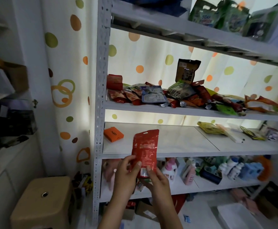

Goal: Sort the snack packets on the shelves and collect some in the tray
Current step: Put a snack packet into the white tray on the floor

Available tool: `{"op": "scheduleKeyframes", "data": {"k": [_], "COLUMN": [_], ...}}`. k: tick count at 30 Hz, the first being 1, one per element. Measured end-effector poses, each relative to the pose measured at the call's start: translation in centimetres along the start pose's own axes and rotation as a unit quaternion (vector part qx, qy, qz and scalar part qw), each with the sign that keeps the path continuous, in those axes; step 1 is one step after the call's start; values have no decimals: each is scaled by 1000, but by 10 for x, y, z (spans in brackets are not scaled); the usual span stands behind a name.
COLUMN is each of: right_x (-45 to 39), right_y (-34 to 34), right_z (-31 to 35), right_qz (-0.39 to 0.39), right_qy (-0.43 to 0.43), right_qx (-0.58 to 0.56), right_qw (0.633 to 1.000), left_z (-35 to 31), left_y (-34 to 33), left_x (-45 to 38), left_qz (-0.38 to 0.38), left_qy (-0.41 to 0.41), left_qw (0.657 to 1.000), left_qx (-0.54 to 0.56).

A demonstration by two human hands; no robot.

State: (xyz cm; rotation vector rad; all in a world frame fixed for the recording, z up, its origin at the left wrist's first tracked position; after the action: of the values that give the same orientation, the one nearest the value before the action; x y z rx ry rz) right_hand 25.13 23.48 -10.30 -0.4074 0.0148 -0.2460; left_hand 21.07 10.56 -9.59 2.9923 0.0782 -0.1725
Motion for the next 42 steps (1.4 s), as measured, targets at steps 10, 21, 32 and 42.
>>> {"op": "scheduleKeyframes", "data": {"k": [10, 21, 32, 42], "right_x": [-45, -171, -305, -440], "right_y": [-1, -14, -67, -56], "right_z": [22, 109, 211, 259], "right_qz": [46, 129, 261, 71], "right_qy": [32, 189, 259, 197], "right_qx": [-7, 126, 306, 584], "right_qw": [998, 965, 878, 784], "left_z": [-8, -80, -160, -169], "left_y": [-40, -62, -62, -39], "left_x": [-23, -131, -257, -316], "left_qz": [109, 22, -97, -120], "left_qy": [60, -11, -36, 14], "left_qw": [981, 996, 995, 976], "left_qx": [149, 83, -18, -180]}}
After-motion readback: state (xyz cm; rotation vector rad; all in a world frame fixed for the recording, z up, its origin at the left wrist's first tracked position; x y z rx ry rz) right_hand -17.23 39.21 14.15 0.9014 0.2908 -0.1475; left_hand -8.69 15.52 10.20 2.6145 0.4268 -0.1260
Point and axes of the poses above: each hand's wrist, its own x-axis away from the middle knuckle, its own y-axis out of the back of the hand, z = x × y, the point moved 8 cm from there along -x, towards the middle knuckle, and after that the axes turned 9 degrees about -x, right-handed, at the moved point
